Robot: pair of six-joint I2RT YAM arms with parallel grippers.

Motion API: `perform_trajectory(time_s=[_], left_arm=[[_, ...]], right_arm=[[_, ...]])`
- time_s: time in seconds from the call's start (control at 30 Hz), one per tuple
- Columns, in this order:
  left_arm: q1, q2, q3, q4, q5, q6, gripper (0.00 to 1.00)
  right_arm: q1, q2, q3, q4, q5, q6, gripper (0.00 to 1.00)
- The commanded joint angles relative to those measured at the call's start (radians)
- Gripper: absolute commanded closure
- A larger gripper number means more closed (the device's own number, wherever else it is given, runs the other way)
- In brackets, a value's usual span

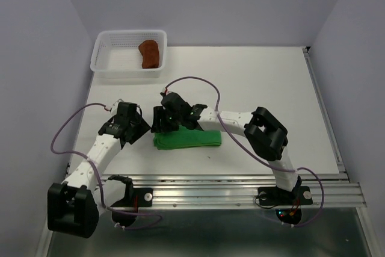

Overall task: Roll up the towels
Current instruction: Fold the towel

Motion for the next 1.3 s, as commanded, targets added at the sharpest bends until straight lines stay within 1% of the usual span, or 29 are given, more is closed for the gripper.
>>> perform_trajectory(time_s=[0.0,0.07,0.1,0.13,0.17,0.2,0.23,0.27,0.3,0.33,0.37,0.4,0.43,0.47,0.5,0.63,0.77,0.97,1.27], left_arm=[[0.009,-0.11,0.048,-0.117,-0.017,-0.029,0.37],[0.009,-0.152,0.043,-0.127,-0.002,-0.038,0.35],[0.009,-0.164,0.04,-0.131,0.007,-0.042,0.3],[0.009,-0.173,0.036,-0.134,0.012,-0.043,0.29],[0.009,-0.189,0.027,-0.135,0.02,-0.046,0.28],[0.009,-0.197,0.02,-0.131,0.038,-0.046,0.25],[0.009,-0.204,0.005,-0.128,0.047,-0.046,0.23],[0.009,-0.213,-0.003,-0.121,0.059,-0.048,0.21],[0.009,-0.22,-0.016,-0.118,0.072,-0.054,0.13],[0.009,-0.224,-0.023,-0.12,0.078,-0.06,0.11],[0.009,-0.23,-0.029,-0.117,0.083,-0.064,0.09],[0.009,-0.239,-0.033,-0.115,0.09,-0.069,0.01],[0.009,-0.246,-0.044,-0.117,0.115,-0.072,0.01],[0.009,-0.259,-0.049,-0.117,0.118,-0.077,0.01],[0.009,-0.269,-0.053,-0.117,0.119,-0.08,0.01],[0.009,-0.293,-0.066,-0.117,0.121,-0.095,0.01],[0.009,-0.29,-0.064,-0.118,0.121,-0.097,0.01],[0.009,-0.281,-0.052,-0.118,0.115,-0.091,0.01],[0.009,-0.273,-0.047,-0.114,0.113,-0.072,0.01]], right_arm=[[0.01,0.012,0.093,0.027,-0.017,-0.083,0.38],[0.01,0.002,0.107,0.009,-0.012,-0.106,0.33],[0.01,-0.009,0.106,0.009,-0.009,-0.113,0.33],[0.01,-0.023,0.101,0.01,-0.009,-0.12,0.32],[0.01,-0.055,0.089,0.012,-0.012,-0.133,0.27],[0.01,-0.07,0.081,0.013,-0.01,-0.143,0.24],[0.01,-0.086,0.074,0.018,-0.015,-0.152,0.21],[0.01,-0.101,0.051,0.029,-0.025,-0.158,0.14],[0.01,-0.125,0.038,0.033,-0.044,-0.163,0.09],[0.01,-0.138,0.025,0.038,-0.05,-0.161,0.0],[0.01,-0.15,0.008,0.038,-0.049,-0.153,0.0],[0.01,-0.179,-0.03,0.038,-0.041,-0.143,0.0],[0.01,-0.193,-0.052,0.041,-0.036,-0.138,0.0],[0.01,-0.208,-0.101,0.05,-0.038,-0.141,0.0],[0.01,-0.242,-0.129,0.065,-0.045,-0.144,0.0],[0.01,-0.288,-0.233,0.093,-0.035,-0.143,0.0],[0.01,-0.272,-0.268,0.092,-0.024,-0.135,0.0],[0.01,-0.192,-0.213,0.095,-0.016,-0.143,0.0],[0.01,-0.041,-0.051,0.09,0.023,-0.179,0.0]])
